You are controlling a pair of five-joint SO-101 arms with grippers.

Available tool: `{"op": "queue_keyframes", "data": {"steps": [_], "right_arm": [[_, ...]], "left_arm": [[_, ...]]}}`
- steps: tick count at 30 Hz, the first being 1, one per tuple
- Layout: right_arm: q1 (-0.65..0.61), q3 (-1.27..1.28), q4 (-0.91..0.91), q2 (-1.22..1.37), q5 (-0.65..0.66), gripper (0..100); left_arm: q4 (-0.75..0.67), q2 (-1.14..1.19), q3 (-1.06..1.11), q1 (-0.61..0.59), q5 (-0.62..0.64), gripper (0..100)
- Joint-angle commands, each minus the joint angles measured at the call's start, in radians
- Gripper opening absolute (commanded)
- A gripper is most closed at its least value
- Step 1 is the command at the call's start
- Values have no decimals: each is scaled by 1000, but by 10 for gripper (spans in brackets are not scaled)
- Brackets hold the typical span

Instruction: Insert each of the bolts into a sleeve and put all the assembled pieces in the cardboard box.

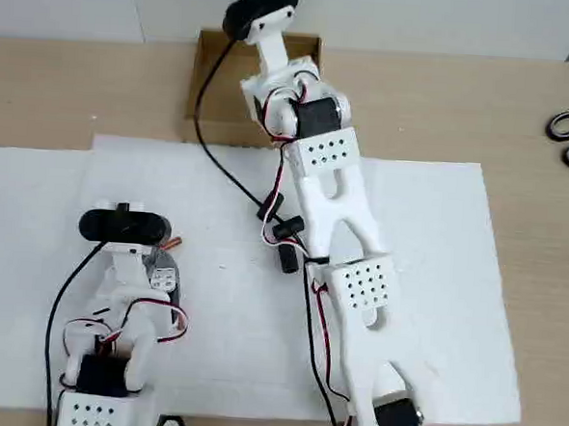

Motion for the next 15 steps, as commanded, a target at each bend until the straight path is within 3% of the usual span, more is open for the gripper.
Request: {"op": "queue_keyframes", "data": {"steps": [1,6,15], "right_arm": [[-15,-81,162,-27,-64,224],[-42,-81,340,-101,-189,224],[-73,-78,380,-139,-437,223]], "left_arm": [[-21,3,-5,-3,2,6],[-20,3,-5,-3,2,6],[-18,3,-5,-5,2,6]]}}
